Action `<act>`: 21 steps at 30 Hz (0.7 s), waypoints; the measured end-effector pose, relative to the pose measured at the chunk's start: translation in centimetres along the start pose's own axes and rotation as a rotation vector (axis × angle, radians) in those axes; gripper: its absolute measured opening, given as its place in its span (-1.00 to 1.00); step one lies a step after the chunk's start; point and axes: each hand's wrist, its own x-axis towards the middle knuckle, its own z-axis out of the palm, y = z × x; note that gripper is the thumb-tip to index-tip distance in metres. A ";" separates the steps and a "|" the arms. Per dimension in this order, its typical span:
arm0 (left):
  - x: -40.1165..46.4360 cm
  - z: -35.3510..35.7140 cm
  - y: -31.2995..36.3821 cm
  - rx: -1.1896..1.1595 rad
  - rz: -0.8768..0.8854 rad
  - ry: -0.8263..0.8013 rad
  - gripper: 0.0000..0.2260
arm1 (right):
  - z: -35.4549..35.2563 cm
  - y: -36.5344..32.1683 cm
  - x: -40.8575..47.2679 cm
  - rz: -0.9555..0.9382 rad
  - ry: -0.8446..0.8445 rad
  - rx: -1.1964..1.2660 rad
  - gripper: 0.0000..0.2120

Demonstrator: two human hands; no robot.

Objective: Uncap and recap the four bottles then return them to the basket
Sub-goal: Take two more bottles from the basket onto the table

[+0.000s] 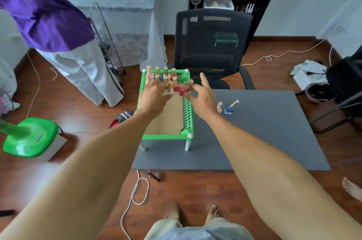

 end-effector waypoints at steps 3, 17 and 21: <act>0.6 -0.5 2.3 0.013 0.042 0.006 -0.67 | -2.7 1.2 -0.1 0.025 0.052 0.046 -0.83; 3.8 7.0 17.0 0.016 0.121 -0.100 -0.65 | -17.0 14.2 -0.7 0.155 0.138 0.045 -0.83; 4.4 11.1 22.0 -0.002 0.084 -0.113 -0.65 | -20.4 19.1 -0.7 0.157 0.088 0.059 -0.83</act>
